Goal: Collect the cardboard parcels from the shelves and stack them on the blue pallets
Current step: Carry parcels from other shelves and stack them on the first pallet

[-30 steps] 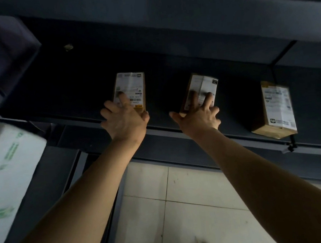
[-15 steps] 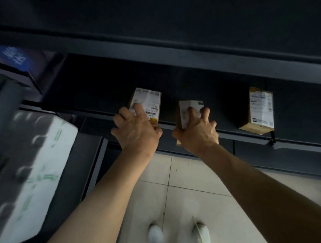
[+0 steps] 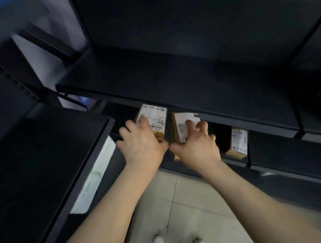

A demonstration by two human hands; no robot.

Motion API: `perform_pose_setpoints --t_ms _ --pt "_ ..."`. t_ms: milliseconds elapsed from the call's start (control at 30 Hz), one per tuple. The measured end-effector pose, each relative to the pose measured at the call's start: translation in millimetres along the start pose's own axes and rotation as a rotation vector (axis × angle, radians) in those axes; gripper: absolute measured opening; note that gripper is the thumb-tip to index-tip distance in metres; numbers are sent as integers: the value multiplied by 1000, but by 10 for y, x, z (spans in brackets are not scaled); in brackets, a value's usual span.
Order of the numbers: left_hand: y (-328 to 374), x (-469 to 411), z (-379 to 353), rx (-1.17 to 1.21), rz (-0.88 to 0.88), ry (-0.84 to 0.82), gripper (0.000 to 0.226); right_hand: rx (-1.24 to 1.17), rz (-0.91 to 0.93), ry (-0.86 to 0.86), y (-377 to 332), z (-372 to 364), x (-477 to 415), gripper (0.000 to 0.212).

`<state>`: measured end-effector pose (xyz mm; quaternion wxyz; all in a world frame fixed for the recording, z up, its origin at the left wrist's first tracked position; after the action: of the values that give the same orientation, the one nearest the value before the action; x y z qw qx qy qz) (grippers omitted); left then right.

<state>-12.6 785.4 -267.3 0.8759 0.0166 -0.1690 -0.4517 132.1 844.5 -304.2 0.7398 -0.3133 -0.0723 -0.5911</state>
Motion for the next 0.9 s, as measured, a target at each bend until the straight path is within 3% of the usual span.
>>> perform_pose_setpoints --t_ms 233,400,633,900 --pt "115 655 1289 78 -45 264 76 -1 203 289 -588 1102 811 79" --pt "132 1285 2036 97 7 479 79 10 383 398 -907 1669 1349 78" --pt "18 2303 2593 97 189 697 75 -8 684 416 -1270 2082 2120 77" --pt "-496 3434 2987 37 465 865 74 -30 991 315 -1972 2015 2993 76"
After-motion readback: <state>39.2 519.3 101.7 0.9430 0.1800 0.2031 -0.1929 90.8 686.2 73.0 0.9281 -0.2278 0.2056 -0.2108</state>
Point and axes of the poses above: each hand's wrist, its own x-axis away from the middle knuckle, its own z-axis out of the back of the hand, y = z × x, the point moved 10 cm from there along -x, towards the middle knuckle, and after that the axes turned 12 degrees about -y, right-handed, at the moved point
